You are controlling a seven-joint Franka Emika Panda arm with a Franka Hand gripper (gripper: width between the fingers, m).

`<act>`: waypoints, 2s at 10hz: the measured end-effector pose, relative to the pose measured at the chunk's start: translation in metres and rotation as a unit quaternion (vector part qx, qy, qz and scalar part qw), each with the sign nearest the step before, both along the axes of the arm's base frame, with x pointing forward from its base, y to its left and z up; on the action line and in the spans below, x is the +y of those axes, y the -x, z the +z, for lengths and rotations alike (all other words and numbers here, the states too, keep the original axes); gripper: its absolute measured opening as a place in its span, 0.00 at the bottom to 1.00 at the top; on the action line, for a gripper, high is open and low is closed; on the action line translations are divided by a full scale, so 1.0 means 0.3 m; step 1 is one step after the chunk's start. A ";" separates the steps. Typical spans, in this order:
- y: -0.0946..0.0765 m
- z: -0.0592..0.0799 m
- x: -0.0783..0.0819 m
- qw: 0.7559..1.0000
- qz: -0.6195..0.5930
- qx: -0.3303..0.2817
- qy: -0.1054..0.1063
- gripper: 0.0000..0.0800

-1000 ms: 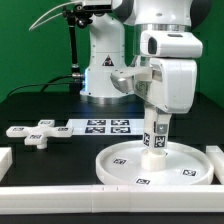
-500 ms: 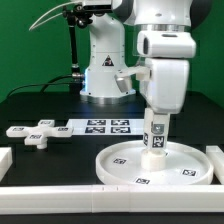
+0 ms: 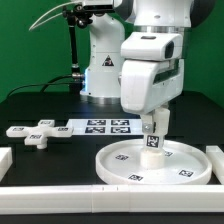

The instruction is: Assemble round table

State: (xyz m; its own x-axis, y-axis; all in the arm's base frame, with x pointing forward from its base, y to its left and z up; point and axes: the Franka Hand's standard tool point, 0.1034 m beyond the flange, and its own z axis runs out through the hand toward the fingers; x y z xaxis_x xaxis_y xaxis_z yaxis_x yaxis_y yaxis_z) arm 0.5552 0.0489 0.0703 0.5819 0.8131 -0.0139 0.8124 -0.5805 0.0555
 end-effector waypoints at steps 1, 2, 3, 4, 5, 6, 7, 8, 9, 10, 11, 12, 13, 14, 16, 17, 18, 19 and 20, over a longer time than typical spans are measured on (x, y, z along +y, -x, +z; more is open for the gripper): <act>0.000 0.000 0.000 1.000 -0.017 -0.001 -0.001 0.51; 0.000 0.000 -0.001 0.998 -0.057 -0.002 -0.004 0.51; 0.000 0.000 -0.012 0.994 -0.111 -0.001 -0.015 0.51; 0.002 -0.002 -0.020 0.984 -0.176 0.000 -0.026 0.51; 0.004 -0.005 -0.021 0.974 -0.223 0.000 -0.031 0.51; 0.006 -0.005 -0.019 0.962 -0.270 0.001 -0.037 0.51; 0.008 -0.006 -0.016 0.947 -0.320 0.002 -0.042 0.51; 0.009 -0.006 -0.007 0.937 -0.347 0.002 -0.042 0.51; 0.009 -0.006 -0.006 0.927 -0.373 0.002 -0.044 0.51; 0.009 -0.006 -0.007 0.914 -0.404 0.002 -0.046 0.51; 0.009 -0.006 -0.006 0.903 -0.427 0.002 -0.047 0.51; 0.009 -0.007 -0.006 0.885 -0.463 0.002 -0.047 0.51; 0.009 -0.007 -0.007 0.871 -0.489 0.002 -0.048 0.51; 0.009 -0.007 -0.009 0.848 -0.527 0.004 -0.052 0.51; 0.010 -0.007 -0.009 0.791 -0.608 0.009 -0.058 0.51; 0.011 -0.007 -0.007 0.759 -0.649 0.011 -0.060 0.51; 0.012 -0.009 -0.002 0.725 -0.686 0.013 -0.061 0.51; 0.012 -0.010 0.002 0.705 -0.706 0.013 -0.061 0.51; 0.012 -0.010 0.002 0.698 -0.713 0.014 -0.062 0.51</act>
Offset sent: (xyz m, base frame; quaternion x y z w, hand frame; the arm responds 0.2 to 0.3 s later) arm -0.0045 -0.0152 0.0000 0.0381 0.0091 0.3090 0.9503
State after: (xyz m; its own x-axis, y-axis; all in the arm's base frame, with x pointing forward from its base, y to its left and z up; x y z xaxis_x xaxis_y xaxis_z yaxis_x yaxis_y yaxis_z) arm 0.5518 0.0495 0.0672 0.8016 -0.5975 -0.0230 -0.5974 -0.7987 -0.0715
